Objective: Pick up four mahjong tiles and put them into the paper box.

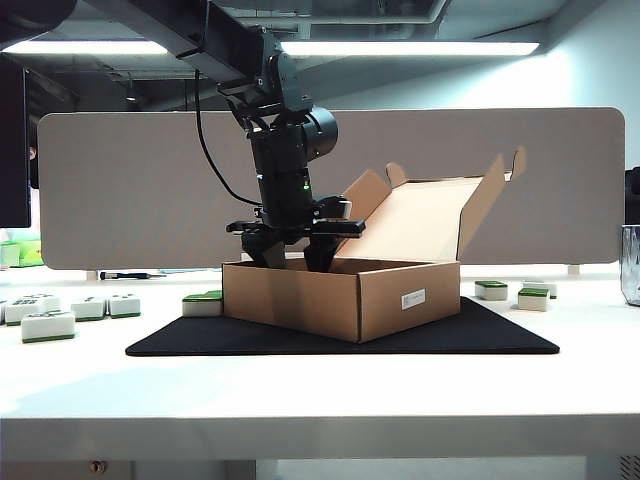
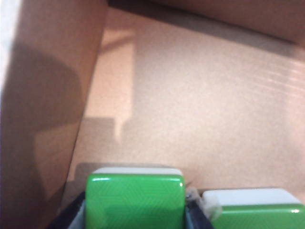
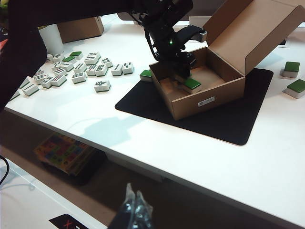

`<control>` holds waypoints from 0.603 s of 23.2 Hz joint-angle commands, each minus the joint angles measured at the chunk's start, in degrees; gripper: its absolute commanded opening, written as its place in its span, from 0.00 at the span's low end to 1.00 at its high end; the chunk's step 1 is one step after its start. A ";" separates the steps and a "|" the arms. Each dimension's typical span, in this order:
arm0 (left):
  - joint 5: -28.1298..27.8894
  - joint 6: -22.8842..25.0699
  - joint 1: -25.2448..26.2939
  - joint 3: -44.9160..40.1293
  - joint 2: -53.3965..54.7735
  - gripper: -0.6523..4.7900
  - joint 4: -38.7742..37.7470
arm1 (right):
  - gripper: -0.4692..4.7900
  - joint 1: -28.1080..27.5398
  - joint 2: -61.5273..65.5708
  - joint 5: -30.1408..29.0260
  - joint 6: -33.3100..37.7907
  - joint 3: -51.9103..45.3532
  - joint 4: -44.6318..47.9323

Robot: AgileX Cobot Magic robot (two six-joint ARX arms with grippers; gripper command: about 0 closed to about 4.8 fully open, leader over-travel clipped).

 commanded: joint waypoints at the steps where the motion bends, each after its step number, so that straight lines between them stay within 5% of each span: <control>1: 0.09 0.00 -0.17 0.15 0.09 0.65 -1.79 | 0.09 0.00 -0.68 -0.09 -0.09 0.17 0.61; 14: 2.62 0.11 -0.37 0.37 -7.02 0.66 -1.66 | 0.09 0.00 -0.68 0.13 -0.11 0.20 0.59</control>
